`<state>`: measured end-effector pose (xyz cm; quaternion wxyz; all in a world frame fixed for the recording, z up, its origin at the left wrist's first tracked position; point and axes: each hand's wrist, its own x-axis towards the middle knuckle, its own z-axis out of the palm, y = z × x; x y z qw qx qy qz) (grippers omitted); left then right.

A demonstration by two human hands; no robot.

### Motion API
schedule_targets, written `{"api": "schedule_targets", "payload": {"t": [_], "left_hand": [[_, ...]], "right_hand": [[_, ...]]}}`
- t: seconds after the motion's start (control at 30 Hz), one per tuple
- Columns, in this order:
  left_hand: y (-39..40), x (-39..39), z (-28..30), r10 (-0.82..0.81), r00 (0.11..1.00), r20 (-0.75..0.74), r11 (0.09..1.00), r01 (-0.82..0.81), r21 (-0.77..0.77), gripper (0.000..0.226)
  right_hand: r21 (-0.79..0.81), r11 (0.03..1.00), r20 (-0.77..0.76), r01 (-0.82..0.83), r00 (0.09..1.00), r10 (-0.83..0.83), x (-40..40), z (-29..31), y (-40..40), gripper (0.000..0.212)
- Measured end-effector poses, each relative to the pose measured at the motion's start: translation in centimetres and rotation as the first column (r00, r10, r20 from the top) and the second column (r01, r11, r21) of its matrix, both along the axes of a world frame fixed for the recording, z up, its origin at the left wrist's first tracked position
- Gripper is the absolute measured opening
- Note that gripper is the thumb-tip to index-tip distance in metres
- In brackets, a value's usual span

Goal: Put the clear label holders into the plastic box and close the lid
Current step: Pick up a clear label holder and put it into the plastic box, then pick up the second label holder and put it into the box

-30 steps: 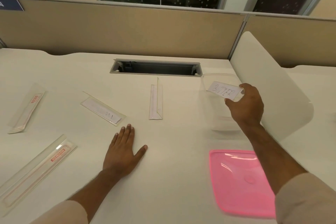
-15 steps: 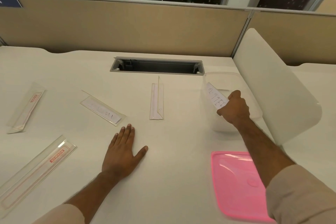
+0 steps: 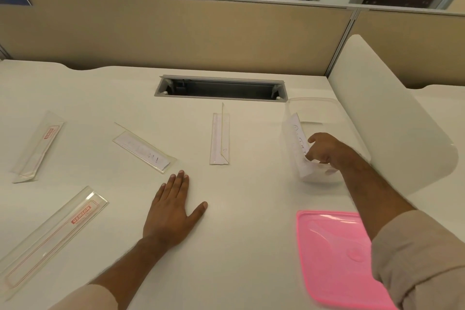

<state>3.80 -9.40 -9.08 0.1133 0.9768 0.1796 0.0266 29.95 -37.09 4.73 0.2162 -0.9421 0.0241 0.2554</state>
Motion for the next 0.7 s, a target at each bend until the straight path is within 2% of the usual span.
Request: {"api": "schedule_targets", "payload": {"t": [0.13,0.2,0.23,0.27,0.33,0.37,0.43,0.5,0.6,0.7], "left_hand": [[0.0,0.0,0.0,-0.001,1.000,0.002,1.000,0.001,-0.003,0.094],[-0.1,0.0,0.0,0.000,1.000,0.001,1.000,0.000,0.003,0.094],[-0.1,0.0,0.0,0.001,1.000,0.004,1.000,-0.001,0.003,0.093],[-0.1,0.0,0.1,0.000,1.000,0.004,1.000,0.000,0.001,0.093],[-0.1,-0.1,0.1,0.003,1.000,0.003,1.000,-0.003,0.003,0.092],[-0.1,-0.1,0.1,0.007,1.000,0.009,1.000,-0.007,0.002,0.092],[-0.2,0.0,0.1,0.010,1.000,0.022,1.000,-0.010,-0.011,0.092],[-0.3,0.1,0.1,0.006,1.000,0.022,1.000,-0.006,-0.017,0.092],[-0.2,0.0,0.0,0.007,1.000,0.014,1.000,-0.007,-0.011,0.093],[-0.3,0.0,0.1,0.005,1.000,0.016,1.000,-0.005,-0.016,0.093]], "right_hand": [[0.029,0.999,0.039,0.017,0.999,-0.018,0.4,-0.3,-0.2,0.047],[0.015,1.000,0.167,-0.001,0.986,-0.001,0.3,-0.4,-0.3,0.046],[0.030,1.000,0.286,0.006,0.958,-0.015,-0.1,-0.3,-0.2,0.042],[0.091,0.995,0.420,0.033,0.905,-0.069,-0.7,-0.2,0.0,0.035],[0.323,0.946,0.651,0.010,0.723,-0.230,-2.8,0.0,1.0,0.015],[0.408,0.911,0.716,-0.062,0.641,-0.276,-3.9,0.2,1.7,0.008],[0.465,0.860,0.764,-0.211,0.586,-0.270,-6.1,0.3,3.6,0.004],[0.485,0.822,0.743,-0.299,0.637,-0.207,-7.9,-0.3,5.8,0.004],[0.490,0.814,0.655,-0.313,0.748,-0.107,-9.4,-2.3,9.3,0.005],[0.396,0.881,0.504,-0.259,0.863,0.027,-10.0,-4.3,12.9,0.034]]}}
